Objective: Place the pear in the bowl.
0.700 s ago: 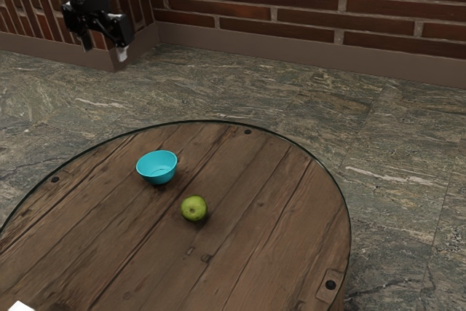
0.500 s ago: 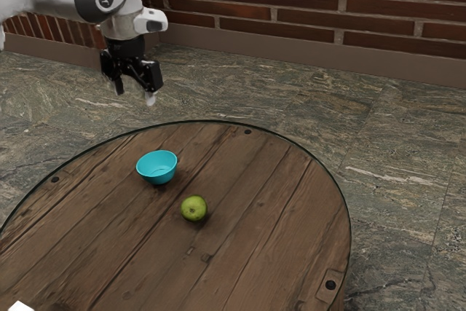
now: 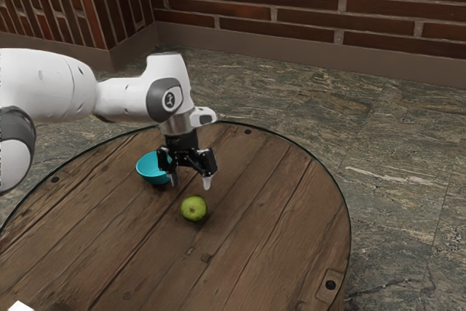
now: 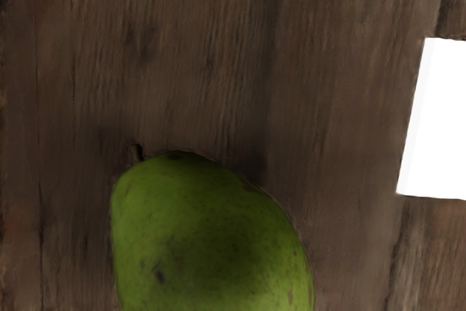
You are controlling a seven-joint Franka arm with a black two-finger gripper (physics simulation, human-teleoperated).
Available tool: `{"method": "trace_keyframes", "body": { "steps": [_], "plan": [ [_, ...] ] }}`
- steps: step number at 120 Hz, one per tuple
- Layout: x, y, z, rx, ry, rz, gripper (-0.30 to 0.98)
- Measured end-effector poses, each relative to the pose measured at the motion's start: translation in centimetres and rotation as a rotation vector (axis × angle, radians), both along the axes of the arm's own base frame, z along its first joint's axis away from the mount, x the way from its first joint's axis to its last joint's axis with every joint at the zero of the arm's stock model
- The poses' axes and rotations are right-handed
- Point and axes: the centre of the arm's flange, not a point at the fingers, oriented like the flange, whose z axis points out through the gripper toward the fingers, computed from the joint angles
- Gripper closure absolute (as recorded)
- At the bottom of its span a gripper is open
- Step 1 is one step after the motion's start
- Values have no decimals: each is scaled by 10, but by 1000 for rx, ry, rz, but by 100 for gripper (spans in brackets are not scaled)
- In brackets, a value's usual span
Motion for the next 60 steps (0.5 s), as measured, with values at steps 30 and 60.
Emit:
{"method": "trace_keyframes", "body": {
  "steps": [30,60],
  "plan": [
    [-12,15,-27,54,17,162,0],
    [-35,-13,-25,98,-69,188,0]
  ]
}}
